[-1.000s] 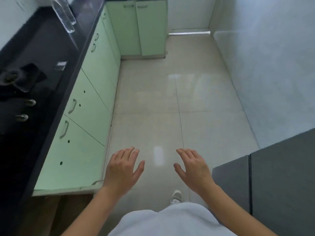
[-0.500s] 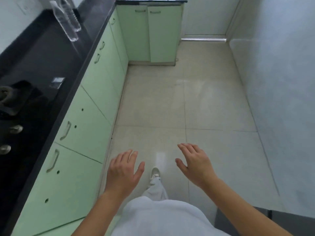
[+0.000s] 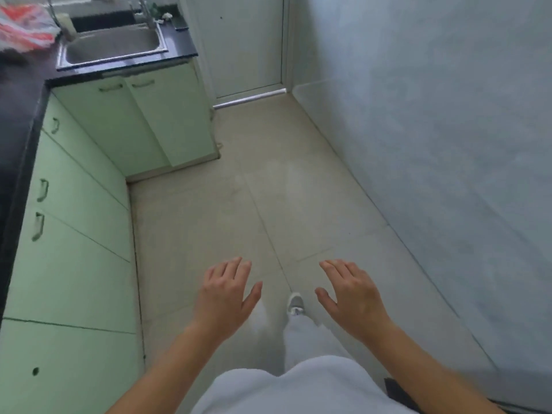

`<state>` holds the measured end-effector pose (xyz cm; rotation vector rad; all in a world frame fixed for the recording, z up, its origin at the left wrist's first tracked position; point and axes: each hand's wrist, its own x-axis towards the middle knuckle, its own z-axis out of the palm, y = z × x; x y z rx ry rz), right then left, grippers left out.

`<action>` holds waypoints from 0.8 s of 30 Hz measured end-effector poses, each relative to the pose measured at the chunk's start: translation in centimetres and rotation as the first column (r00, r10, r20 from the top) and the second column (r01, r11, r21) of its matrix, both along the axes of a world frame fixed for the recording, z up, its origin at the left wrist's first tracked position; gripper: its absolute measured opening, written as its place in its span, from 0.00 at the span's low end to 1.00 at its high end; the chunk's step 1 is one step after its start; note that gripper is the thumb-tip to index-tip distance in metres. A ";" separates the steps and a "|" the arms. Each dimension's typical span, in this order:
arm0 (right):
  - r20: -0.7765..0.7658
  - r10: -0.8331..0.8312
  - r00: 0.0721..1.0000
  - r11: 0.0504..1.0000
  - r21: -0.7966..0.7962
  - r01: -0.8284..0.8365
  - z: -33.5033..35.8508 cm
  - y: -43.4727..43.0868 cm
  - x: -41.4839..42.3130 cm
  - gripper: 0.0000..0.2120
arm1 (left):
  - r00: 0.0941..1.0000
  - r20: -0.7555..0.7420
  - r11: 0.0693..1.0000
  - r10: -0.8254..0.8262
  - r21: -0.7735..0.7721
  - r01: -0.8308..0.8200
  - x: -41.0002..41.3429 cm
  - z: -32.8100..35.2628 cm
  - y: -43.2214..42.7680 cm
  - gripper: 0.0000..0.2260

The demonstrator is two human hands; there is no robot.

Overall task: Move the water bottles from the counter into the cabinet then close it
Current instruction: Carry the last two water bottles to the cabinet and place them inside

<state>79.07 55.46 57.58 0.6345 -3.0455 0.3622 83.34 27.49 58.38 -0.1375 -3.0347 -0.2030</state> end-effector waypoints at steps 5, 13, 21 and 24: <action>0.040 0.075 0.996 0.997 -0.010 -0.074 -1.1 -3.6 -9.9 0.24 | 0.995 -0.007 0.994 0.100 -0.045 -0.100 -7.9 -0.1 -3.8 0.23; 0.027 0.399 0.917 0.915 -0.080 -0.395 -0.1 -17.0 -24.0 0.25 | 0.884 0.013 0.883 0.468 -0.046 -0.467 -12.6 1.8 -10.7 0.24; -0.014 0.649 0.761 0.756 -0.107 -0.646 1.0 -32.7 -32.4 0.26 | 0.706 0.041 0.707 0.707 -0.078 -0.703 -14.4 1.8 -19.4 0.25; -0.002 0.663 0.749 0.745 -0.104 -0.659 0.8 -37.1 -35.1 0.26 | 0.692 0.062 0.695 0.719 -0.054 -0.717 -17.5 1.4 -23.7 0.25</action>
